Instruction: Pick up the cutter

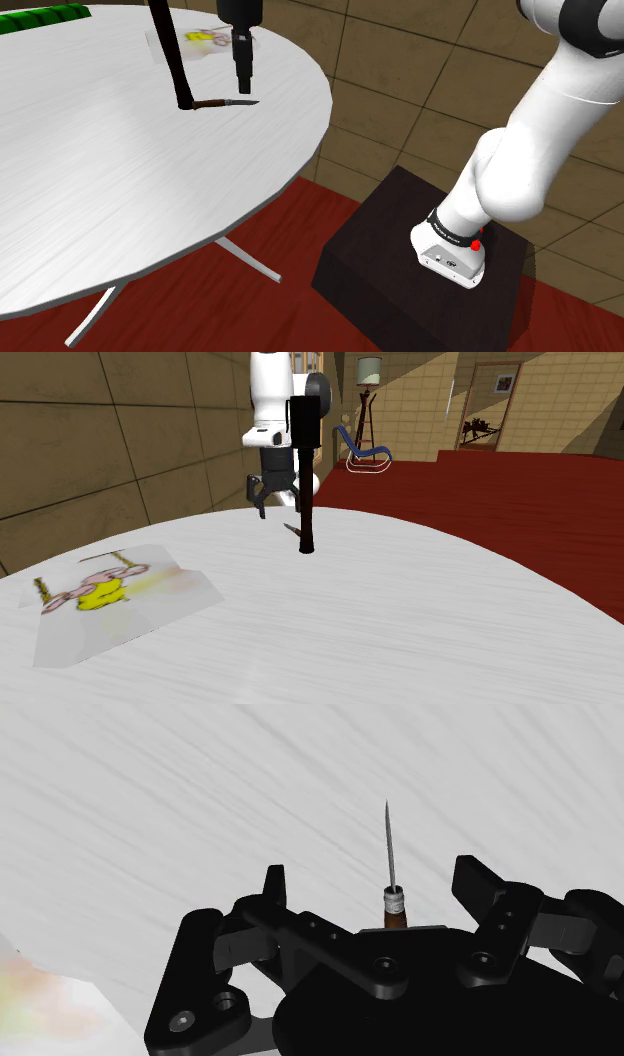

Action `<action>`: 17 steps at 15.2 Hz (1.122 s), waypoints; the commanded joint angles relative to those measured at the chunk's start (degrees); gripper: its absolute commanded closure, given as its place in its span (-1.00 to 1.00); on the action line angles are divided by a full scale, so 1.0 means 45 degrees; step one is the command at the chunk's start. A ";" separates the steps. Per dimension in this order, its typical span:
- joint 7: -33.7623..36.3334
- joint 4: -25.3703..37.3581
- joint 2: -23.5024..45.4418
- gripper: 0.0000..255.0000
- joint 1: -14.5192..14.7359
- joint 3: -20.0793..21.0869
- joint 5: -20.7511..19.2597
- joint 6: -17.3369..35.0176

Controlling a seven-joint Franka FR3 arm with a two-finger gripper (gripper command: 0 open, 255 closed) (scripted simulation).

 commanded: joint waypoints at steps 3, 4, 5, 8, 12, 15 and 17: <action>-0.0620 0.1534 0.1148 -1.00 0.0519 0.0475 -0.0263 -0.0263; -0.0626 0.1328 0.1122 -1.00 0.0513 0.0471 -0.0255 -0.0082; -0.0632 0.1123 0.1097 -1.00 0.0507 0.0468 -0.0248 0.0098; -0.0644 0.0550 0.1051 -1.00 0.0492 0.0460 -0.0237 0.0627; -0.0652 0.0086 0.1033 -1.00 0.0482 0.0455 -0.0232 0.1074; -0.0655 0.0092 0.1030 1.00 0.0480 0.0453 -0.0232 0.1064; -0.0674 0.0112 0.1067 1.00 0.0471 0.0444 -0.0240 0.1081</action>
